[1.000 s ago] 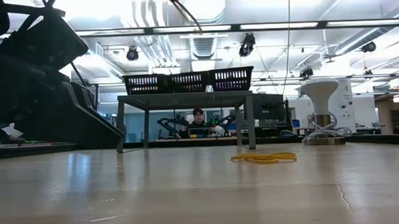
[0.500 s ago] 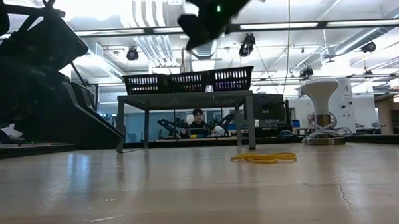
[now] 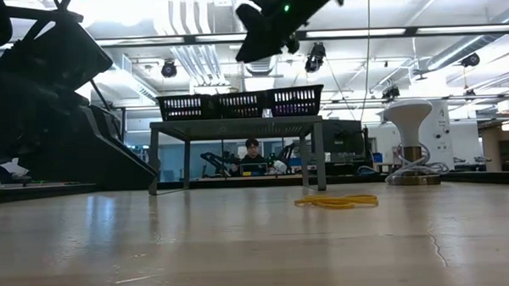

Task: Pick & Place Office Desk Supplies
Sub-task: Put the yellow rubber band into the middle black bin on the shelf

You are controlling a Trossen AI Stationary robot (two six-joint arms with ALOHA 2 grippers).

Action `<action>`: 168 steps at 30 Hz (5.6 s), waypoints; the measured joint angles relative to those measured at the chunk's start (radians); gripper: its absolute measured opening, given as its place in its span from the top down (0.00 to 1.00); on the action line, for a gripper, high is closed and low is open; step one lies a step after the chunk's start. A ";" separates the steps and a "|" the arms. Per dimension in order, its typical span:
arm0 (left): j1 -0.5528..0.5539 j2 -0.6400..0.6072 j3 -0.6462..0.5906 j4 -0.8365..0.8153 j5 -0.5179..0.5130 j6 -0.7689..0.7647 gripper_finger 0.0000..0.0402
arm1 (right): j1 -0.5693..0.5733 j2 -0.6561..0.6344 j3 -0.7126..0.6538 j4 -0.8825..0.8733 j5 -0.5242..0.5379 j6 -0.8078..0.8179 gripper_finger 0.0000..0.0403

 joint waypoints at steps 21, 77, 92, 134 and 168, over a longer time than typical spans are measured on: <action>0.000 0.000 0.000 0.000 0.000 -0.001 0.70 | 0.466 -0.036 -0.456 -0.134 -0.156 0.426 0.64; 0.000 0.000 0.000 -0.003 0.000 -0.020 0.70 | 0.532 0.042 0.015 -0.188 0.481 -0.092 0.98; 0.000 0.000 0.000 -0.006 0.000 -0.019 0.70 | -0.041 0.042 0.067 -0.084 0.014 -0.032 0.98; 0.004 0.000 0.000 -0.007 0.000 -0.020 0.70 | 0.465 0.019 -0.497 -0.033 -0.204 0.274 0.65; 0.006 0.000 0.000 -0.011 0.000 -0.020 0.70 | 0.365 0.031 -0.676 0.361 -0.160 0.030 0.98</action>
